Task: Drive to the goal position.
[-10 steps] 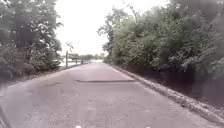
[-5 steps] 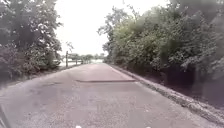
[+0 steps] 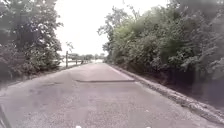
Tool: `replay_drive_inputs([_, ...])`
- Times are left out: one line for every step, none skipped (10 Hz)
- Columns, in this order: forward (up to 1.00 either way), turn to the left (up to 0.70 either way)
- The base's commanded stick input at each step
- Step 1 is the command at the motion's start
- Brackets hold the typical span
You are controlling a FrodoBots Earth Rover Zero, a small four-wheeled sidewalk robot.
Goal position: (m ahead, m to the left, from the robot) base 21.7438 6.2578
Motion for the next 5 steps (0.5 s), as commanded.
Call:
replay_drive_inputs([0.07,-0.01])
replay_drive_inputs([0.07,-0.01])
replay_drive_inputs([0.07,-0.01])
replay_drive_inputs([0.07,-0.01])
replay_drive_inputs([0.07,-0.01])
